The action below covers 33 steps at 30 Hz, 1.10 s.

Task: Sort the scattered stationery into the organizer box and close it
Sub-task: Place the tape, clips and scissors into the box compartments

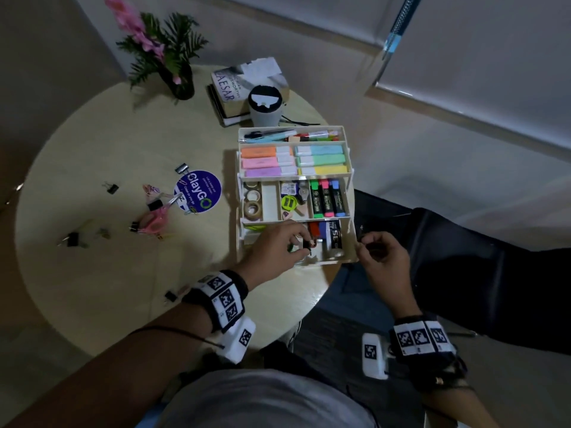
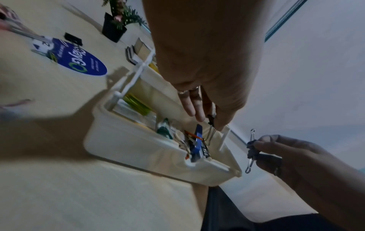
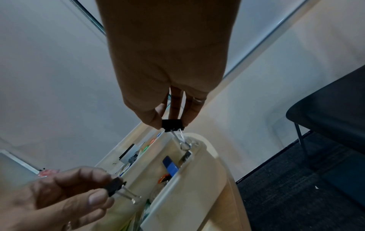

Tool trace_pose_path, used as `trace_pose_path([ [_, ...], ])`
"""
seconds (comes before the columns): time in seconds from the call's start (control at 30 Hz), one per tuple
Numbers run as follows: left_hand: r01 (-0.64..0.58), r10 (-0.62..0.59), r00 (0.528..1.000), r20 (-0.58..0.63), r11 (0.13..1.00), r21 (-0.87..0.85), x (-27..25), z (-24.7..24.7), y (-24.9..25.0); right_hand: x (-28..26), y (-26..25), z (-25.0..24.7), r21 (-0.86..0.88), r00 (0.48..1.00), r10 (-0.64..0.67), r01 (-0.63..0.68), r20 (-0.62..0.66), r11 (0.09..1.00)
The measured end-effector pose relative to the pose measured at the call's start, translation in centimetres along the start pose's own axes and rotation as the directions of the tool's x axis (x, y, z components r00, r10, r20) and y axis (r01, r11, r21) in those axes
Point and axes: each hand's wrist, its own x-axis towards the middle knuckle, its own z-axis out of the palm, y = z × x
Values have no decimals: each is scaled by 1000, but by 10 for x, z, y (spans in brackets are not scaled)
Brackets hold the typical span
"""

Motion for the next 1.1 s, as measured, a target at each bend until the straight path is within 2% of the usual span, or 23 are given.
trace_pose_path([
  [0.27, 28, -31, 998, 60, 998, 48, 28, 43, 9, 1, 15, -15, 31, 998, 13, -11, -61, 999],
  [0.4, 28, -40, 993, 113, 994, 110, 38, 57, 9, 2, 16, -21, 31, 998, 13, -11, -58, 999],
  [0.53, -3, -52, 974, 220, 970, 243, 44, 67, 12, 3, 15, -25, 46, 998, 8, -6, -55, 999],
  [0.63, -13, -46, 973, 227, 968, 251, 44, 68, 13, 2, 16, -25, 49, 999, 14, -13, -37, 999],
  [0.93, -90, 90, 996, 9, 981, 171, 15, 19, 0, 5, 8, -2, 58, 998, -54, 52, 34, 997],
  [1.1, -20, 25, 987, -156, 999, 34, -3, -14, -26, 14, 1, 19, 102, 994, -69, 61, 82, 993],
])
